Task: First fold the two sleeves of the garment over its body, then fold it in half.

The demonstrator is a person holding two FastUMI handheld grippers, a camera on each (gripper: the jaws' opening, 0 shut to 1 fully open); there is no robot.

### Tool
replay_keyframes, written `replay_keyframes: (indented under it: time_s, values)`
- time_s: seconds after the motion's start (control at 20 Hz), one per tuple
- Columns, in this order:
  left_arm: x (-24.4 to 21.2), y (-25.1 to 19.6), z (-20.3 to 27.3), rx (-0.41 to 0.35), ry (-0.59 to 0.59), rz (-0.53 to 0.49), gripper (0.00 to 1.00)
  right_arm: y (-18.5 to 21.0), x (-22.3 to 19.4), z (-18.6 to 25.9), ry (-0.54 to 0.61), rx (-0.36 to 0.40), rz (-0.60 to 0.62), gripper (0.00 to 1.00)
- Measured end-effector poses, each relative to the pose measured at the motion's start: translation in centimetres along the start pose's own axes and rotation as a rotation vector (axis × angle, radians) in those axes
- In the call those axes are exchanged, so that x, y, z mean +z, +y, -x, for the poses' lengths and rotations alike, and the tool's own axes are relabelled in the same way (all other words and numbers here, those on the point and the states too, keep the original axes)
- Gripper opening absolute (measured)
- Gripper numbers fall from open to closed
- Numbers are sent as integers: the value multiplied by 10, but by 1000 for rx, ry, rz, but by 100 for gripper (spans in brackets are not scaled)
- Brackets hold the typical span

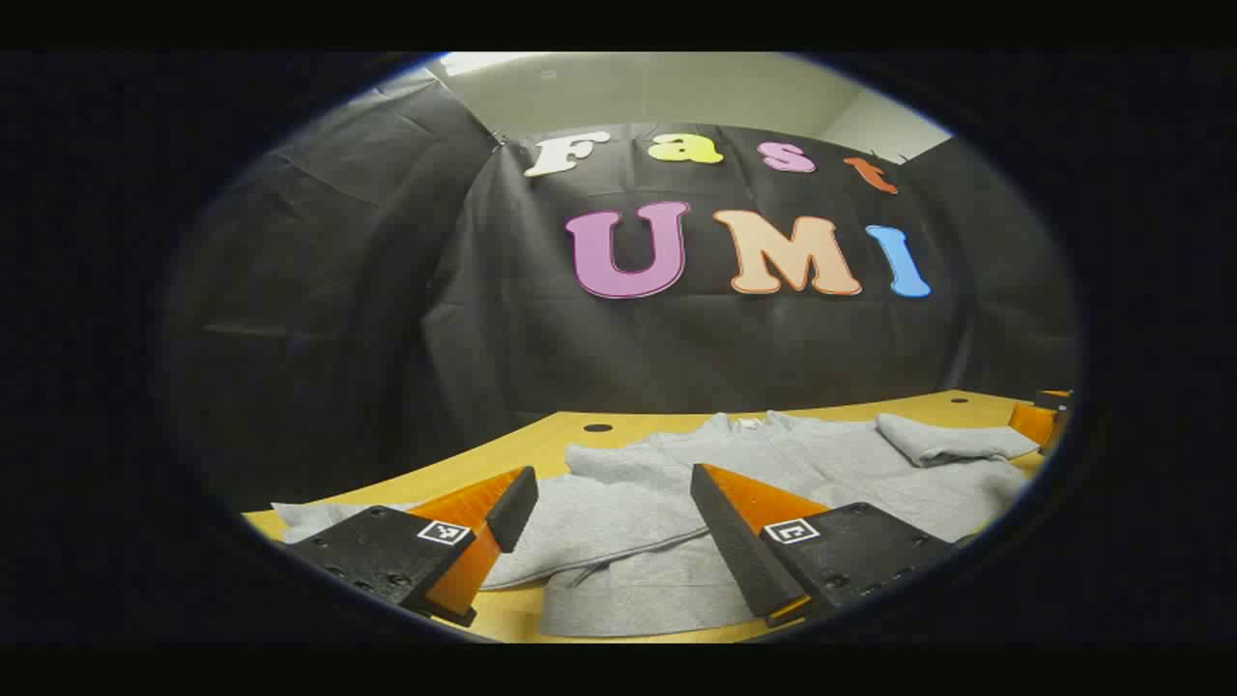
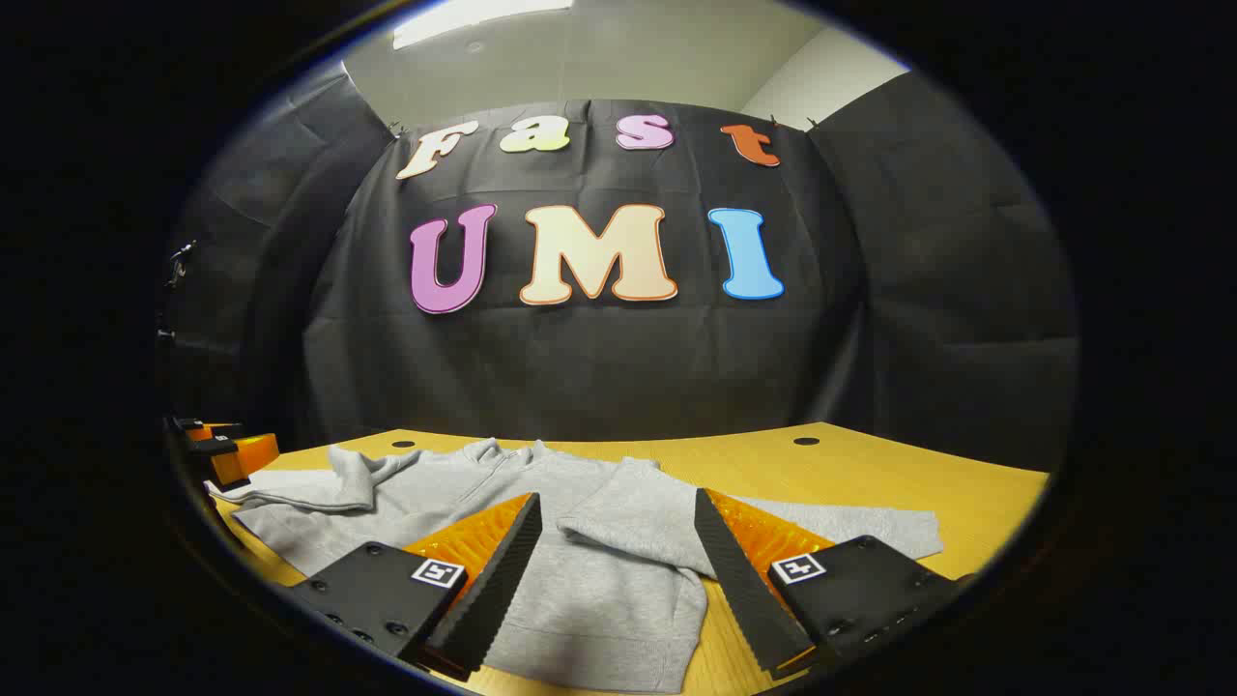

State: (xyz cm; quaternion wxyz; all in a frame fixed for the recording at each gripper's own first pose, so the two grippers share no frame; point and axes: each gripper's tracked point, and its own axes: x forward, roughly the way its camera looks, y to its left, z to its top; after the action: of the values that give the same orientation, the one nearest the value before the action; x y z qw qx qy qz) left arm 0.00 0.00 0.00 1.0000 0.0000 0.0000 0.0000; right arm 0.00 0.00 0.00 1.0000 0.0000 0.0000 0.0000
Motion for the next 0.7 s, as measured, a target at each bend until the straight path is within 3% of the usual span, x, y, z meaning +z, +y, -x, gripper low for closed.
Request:
replay_keyframes:
  time_s: [0.7]
  values:
    - [-1,1,0,2,0,0,94,1,0,0,0,0,0,99]
